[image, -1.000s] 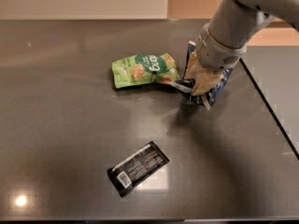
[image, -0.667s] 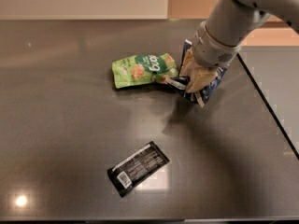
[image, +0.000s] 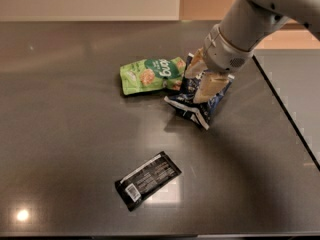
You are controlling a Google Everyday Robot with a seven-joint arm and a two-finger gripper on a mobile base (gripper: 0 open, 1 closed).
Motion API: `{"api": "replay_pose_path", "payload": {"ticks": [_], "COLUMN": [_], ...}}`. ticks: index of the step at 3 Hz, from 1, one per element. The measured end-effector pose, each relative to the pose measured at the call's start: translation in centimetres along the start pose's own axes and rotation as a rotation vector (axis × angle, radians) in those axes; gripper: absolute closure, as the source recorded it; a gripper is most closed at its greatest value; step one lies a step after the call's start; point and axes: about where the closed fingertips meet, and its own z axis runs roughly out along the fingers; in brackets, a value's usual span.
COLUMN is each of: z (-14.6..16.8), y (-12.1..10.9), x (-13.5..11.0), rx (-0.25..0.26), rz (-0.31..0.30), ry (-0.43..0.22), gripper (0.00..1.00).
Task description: Move blue chip bag near green rice chip bag
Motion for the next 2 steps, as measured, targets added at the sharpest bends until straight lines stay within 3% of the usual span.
{"api": "replay_pose_path", "payload": {"ticks": [1,2], "z": [0.01,0.01], "y": [0.01,0.01], "x": [-0.12,-0.12], "rx": [0.000,0.000], "rz": [-0.002,-0.002], "ry": [-0.001,-0.001], "gripper": [0.00,0.00]}}
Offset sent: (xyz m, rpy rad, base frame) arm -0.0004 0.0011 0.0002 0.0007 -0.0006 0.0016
